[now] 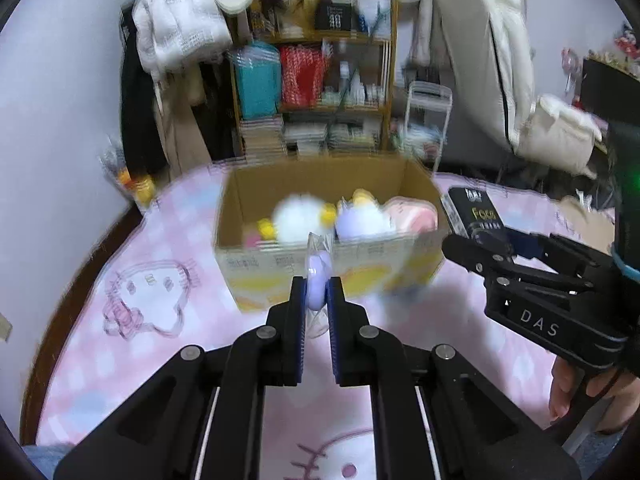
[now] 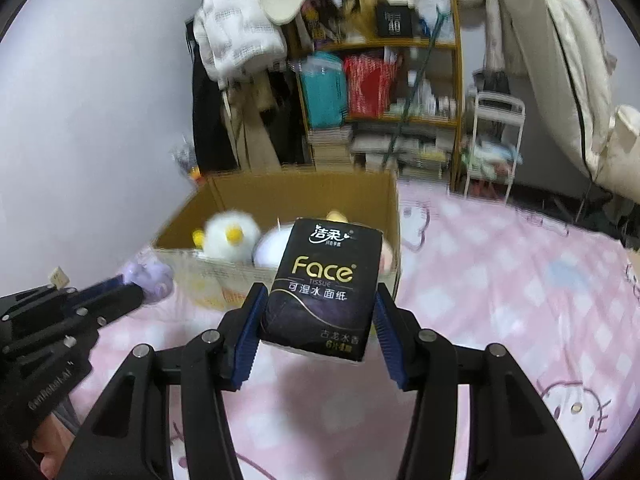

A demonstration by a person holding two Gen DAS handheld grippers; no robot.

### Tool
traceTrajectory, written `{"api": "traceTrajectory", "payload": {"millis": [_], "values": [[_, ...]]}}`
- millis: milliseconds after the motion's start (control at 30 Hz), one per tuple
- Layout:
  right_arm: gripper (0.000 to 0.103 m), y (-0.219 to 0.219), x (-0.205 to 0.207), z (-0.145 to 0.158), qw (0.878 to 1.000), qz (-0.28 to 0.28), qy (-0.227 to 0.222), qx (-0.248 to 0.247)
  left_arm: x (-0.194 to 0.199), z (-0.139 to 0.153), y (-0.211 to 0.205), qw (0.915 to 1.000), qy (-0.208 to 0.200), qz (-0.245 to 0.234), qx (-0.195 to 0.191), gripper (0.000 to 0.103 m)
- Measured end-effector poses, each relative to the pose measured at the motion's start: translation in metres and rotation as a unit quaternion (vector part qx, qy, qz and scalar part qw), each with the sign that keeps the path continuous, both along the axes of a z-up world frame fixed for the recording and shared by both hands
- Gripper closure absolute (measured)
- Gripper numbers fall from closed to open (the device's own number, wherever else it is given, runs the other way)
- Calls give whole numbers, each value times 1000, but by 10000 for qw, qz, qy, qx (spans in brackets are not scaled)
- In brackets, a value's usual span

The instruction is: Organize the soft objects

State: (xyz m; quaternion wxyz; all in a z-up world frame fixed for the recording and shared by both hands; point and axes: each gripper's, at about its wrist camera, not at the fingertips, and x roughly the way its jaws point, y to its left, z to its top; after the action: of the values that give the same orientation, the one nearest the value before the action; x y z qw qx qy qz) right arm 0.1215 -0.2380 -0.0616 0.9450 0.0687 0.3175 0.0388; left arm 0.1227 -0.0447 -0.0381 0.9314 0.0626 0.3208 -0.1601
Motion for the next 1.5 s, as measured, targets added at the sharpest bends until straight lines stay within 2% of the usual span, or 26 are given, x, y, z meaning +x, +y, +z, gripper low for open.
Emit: {"api": "traceTrajectory", "payload": {"millis": [133, 233, 467, 533, 567, 633, 667, 700, 933, 1133, 1333, 1400, 1500], "values": [[47, -5, -6, 19, 9990, -32, -439, 24, -11, 26, 8, 9974, -706, 64, -157, 93], [47, -9, -7, 30, 9979, -66, -642, 37, -14, 38, 11, 9947, -1010, 110, -162, 93], [50, -14, -3, 54, 9943, -106, -1060, -73, -9, 57, 16, 9910, -1284, 214, -319, 93], [64, -14, 1, 65, 9930, -75, -1164, -164, -7, 64, 17, 9894, -1391, 233, -336, 93], [75, -13, 4, 71, 9923, -51, -1214, -230, -7, 67, 17, 9886, -1443, 247, -337, 93], [90, -12, 13, 77, 9917, 21, -1257, -284, -1, 74, 16, 9873, -1529, 274, -343, 93], [102, -11, 20, 77, 9920, 121, -1233, -261, 5, 77, 16, 9867, -1566, 310, -316, 93], [102, -9, 30, 74, 9934, 192, -1100, -280, 8, 77, 15, 9866, -1569, 331, -299, 93], [102, -9, 70, 31, 9983, 307, -426, -255, 53, 57, 15, 9912, -1196, 429, -383, 93], [102, -6, 66, 27, 9985, 346, -346, -260, 78, 32, 18, 9949, -719, 444, -554, 92], [102, -8, 66, 25, 9988, 353, -277, -208, 95, 10, 16, 9975, -374, 349, -484, 91], [102, -7, 65, 23, 9988, 358, -249, -219, 99, 4, 16, 9974, -256, 291, -610, 86], [102, -7, 64, 22, 9989, 361, -214, -218, 102, -3, 14, 9980, -157, 401, -468, 84]]}}
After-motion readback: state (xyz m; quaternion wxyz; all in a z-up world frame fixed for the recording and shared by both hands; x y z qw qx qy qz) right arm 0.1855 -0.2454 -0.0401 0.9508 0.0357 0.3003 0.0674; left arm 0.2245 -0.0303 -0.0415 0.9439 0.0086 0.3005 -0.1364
